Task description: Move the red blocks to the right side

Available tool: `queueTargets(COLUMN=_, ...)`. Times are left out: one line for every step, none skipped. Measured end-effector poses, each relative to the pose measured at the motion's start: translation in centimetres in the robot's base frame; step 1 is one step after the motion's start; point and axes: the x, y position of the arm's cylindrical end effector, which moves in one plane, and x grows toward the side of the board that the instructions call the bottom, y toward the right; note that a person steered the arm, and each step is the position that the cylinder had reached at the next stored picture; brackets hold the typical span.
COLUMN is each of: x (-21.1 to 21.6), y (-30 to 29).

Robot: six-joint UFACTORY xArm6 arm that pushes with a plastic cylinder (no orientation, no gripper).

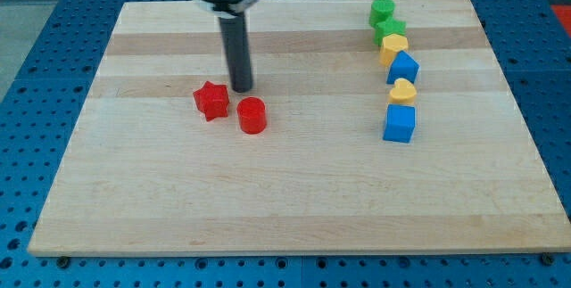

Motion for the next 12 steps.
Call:
queueTargets(x=-1.9, y=-6.3)
queueTargets(x=-1.7, y=-7.1)
queueTargets(x=0.7, y=-6.2)
queueTargets(x=1.1, y=-5.7)
queueTargets(x=2.6, y=-5.6)
queueTargets(x=3.9, y=-4.0)
queueTargets(x=4.3, y=-1.3)
queueTargets(x=4.4, y=1.2)
queueTargets(x=5.0, y=2.2)
queueTargets(x=5.6, y=2.2)
queueTargets(x=7.1, y=2.5)
queueTargets(x=8.5, y=4.5)
